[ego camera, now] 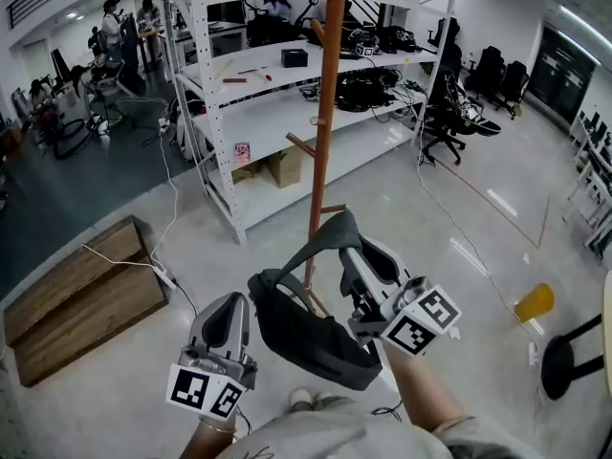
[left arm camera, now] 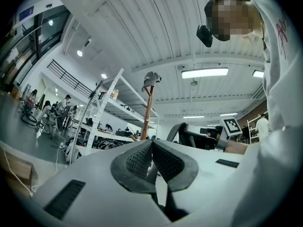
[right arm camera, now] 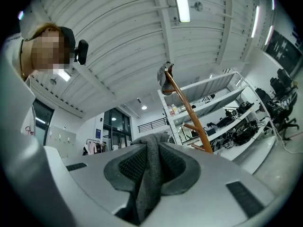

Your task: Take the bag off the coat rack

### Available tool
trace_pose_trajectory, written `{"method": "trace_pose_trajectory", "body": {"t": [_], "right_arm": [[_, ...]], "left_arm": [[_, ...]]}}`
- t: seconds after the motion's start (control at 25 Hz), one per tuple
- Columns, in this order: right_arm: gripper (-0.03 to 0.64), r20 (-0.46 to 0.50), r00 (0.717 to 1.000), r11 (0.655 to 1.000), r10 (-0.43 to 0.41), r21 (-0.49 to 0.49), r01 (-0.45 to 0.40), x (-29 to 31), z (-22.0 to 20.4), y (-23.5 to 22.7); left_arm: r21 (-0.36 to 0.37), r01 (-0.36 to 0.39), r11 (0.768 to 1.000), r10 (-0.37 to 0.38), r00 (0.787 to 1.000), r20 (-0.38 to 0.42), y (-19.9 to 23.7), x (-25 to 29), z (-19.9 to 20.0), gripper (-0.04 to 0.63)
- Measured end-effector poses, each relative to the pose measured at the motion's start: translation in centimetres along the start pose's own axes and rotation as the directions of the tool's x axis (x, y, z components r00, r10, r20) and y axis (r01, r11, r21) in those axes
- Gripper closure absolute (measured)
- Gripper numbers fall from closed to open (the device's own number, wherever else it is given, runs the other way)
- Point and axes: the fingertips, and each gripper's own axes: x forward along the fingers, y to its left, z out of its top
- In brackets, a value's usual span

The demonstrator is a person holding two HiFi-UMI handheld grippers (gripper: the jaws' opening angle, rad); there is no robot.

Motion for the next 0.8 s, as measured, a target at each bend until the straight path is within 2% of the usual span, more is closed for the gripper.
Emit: {"method": "trace_pose_trajectory", "body": {"t": [0.24,0.48,0.8], "right_arm": [[0.540,0.010,1.000,0.998,-0.027,0.050,0.026,-3.9,-1.0,1.0],[0.540,0.013,0.999,0.999,-0.031,0.036,0.031,-7.5,-0.3,2.2],[0.541,0.019,1.000,1.000,-0.018,0.017,0.018,-13.8,1.6,4.2]], "left_arm": [[0.003,0.021,1.000,-0.021,1.000,-0.009,-1.4,-0.4,-0.3,0.577],[0.020,0.026,0.999,-0.026,1.000,-0.009,-3.7,-1.4,0.3,0.577],[0.031,-0.004,1.000,0.004,1.000,0.002,-9.6,-5.2,0.4,0.577]]}}
